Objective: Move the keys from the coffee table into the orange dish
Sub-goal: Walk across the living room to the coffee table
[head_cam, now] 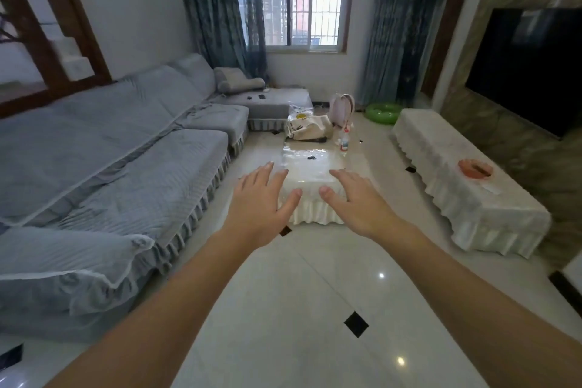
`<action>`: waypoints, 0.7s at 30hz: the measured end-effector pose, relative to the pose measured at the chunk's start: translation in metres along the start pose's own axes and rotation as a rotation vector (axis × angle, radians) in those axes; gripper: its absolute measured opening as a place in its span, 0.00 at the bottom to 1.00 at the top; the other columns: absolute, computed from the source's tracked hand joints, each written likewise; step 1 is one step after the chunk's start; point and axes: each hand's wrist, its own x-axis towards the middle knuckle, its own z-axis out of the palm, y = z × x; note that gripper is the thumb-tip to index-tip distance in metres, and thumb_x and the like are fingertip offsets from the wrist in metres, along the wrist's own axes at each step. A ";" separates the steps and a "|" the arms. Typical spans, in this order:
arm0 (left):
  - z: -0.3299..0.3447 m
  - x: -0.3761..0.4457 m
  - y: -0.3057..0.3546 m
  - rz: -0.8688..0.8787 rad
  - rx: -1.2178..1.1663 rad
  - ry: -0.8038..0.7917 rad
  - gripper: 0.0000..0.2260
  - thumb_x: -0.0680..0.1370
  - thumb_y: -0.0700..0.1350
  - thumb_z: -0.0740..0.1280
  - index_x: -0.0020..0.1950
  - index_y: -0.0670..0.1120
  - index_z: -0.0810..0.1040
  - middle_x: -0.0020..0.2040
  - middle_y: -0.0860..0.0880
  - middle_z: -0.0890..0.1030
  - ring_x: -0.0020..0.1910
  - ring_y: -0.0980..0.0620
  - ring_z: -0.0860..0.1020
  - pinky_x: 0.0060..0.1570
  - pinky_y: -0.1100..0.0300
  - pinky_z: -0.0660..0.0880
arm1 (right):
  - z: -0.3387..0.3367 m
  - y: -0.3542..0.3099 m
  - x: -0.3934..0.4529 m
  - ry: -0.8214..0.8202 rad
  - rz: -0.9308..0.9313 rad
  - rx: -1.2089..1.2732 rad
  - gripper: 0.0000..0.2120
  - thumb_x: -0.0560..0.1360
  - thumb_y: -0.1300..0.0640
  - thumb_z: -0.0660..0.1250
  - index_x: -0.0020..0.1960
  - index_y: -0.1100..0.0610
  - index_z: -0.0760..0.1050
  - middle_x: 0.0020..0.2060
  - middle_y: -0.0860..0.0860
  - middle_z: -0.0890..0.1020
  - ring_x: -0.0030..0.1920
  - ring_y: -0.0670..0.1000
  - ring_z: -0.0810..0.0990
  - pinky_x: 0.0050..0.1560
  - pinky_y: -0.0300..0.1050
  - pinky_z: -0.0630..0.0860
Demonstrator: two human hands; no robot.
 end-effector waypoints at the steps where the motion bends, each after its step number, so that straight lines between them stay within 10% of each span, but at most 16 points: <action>1: 0.006 0.018 -0.003 0.001 0.011 -0.001 0.26 0.80 0.62 0.52 0.74 0.51 0.63 0.77 0.44 0.62 0.75 0.46 0.59 0.73 0.47 0.53 | 0.002 0.006 0.019 0.013 0.006 0.014 0.33 0.76 0.35 0.53 0.75 0.52 0.60 0.74 0.52 0.63 0.74 0.54 0.57 0.72 0.53 0.56; 21: 0.134 0.270 -0.153 -0.075 0.047 -0.080 0.31 0.77 0.68 0.44 0.74 0.54 0.61 0.77 0.45 0.61 0.75 0.46 0.58 0.74 0.45 0.51 | 0.085 0.065 0.327 0.002 0.036 0.023 0.30 0.77 0.37 0.53 0.74 0.52 0.62 0.73 0.52 0.66 0.73 0.54 0.60 0.70 0.57 0.60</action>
